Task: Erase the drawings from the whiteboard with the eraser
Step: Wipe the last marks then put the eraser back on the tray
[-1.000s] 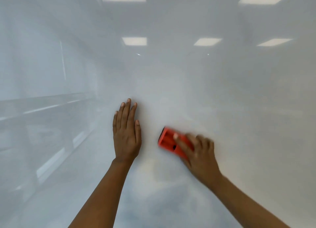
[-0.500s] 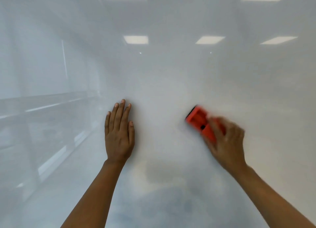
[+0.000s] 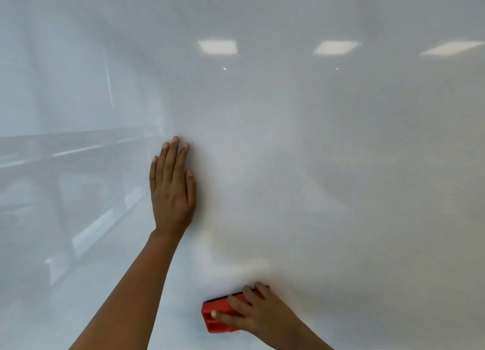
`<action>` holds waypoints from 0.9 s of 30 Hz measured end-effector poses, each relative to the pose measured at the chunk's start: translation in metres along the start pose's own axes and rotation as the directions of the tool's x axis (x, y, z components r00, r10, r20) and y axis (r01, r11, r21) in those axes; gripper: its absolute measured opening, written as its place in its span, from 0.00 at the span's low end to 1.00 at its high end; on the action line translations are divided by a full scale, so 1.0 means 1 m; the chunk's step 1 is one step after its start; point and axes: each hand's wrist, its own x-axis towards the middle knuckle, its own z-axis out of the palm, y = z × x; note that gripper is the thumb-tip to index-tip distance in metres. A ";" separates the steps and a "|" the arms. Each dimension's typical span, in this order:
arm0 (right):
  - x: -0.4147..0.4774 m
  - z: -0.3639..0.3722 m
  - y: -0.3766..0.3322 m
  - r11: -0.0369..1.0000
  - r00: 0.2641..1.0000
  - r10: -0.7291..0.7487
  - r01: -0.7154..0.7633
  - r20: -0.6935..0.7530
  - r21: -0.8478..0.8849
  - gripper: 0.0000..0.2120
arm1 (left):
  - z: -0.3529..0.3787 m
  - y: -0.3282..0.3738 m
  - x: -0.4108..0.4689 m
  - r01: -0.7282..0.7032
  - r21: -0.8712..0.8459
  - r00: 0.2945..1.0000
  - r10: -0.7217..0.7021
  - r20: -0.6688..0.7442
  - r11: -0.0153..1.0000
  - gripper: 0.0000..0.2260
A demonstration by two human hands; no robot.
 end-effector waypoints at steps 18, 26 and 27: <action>-0.186 -0.005 0.050 0.916 0.888 0.244 -0.343 0.391 0.208 0.43 | 0.011 0.081 -0.125 0.117 -0.106 0.973 -0.093 0.210 0.987 0.20; -0.231 -0.025 0.033 0.844 0.871 0.310 -0.437 0.382 0.311 0.31 | 0.012 0.179 -0.259 0.147 -0.401 0.714 0.183 0.675 0.904 0.17; -0.238 -0.027 0.029 0.838 0.867 0.317 -0.446 0.385 0.313 0.31 | 0.012 0.189 -0.273 0.185 -0.403 0.634 0.205 0.746 0.896 0.20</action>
